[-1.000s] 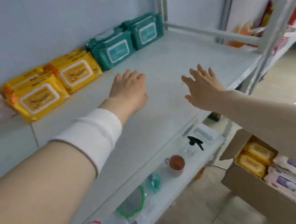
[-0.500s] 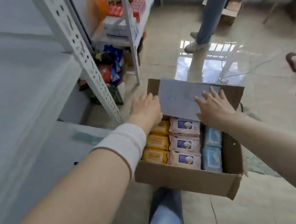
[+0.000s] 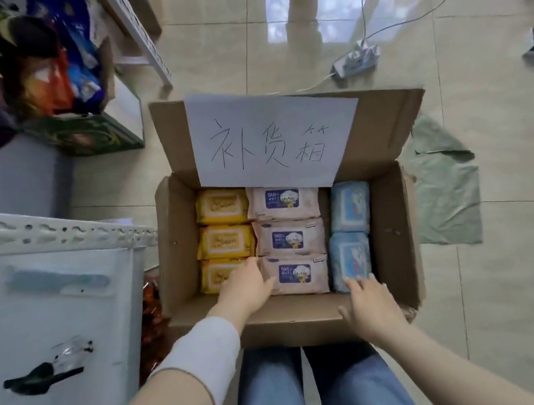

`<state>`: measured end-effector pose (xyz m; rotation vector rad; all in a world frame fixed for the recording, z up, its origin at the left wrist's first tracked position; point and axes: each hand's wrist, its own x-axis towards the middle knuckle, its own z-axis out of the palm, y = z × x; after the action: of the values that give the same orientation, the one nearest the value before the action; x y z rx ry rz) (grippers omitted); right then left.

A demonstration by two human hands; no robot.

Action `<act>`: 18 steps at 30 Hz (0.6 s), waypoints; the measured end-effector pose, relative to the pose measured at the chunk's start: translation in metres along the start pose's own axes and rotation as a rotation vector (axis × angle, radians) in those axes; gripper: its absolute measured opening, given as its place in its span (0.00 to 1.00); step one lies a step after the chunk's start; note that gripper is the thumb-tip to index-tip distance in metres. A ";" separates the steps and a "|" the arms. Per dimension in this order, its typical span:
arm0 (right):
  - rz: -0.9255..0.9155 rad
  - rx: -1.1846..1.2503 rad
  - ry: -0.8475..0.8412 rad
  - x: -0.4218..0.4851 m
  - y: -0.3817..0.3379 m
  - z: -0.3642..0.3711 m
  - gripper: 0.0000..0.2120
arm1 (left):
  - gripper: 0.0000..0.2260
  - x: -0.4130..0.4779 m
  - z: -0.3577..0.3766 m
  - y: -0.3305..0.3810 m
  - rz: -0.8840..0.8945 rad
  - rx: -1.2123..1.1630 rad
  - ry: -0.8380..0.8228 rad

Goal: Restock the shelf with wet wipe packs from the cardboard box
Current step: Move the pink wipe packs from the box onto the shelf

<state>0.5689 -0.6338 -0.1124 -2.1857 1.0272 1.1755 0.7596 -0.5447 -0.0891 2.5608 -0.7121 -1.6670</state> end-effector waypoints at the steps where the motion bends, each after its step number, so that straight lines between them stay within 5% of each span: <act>1: 0.001 0.067 -0.014 0.016 -0.001 0.004 0.30 | 0.24 0.016 0.005 0.002 -0.001 -0.073 -0.004; 7: 0.074 0.573 0.043 0.160 -0.011 0.038 0.31 | 0.28 0.166 0.013 0.013 -0.057 -0.548 0.250; 13: 0.255 0.741 0.181 0.226 -0.031 0.063 0.38 | 0.35 0.242 0.023 0.005 -0.083 -0.554 0.457; 18: 0.378 0.856 0.133 0.244 -0.031 0.057 0.38 | 0.30 0.251 0.017 -0.001 -0.007 -0.691 0.338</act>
<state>0.6516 -0.6737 -0.3475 -1.4304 1.6648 0.5402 0.8287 -0.6339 -0.3145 2.2275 -0.0741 -1.1461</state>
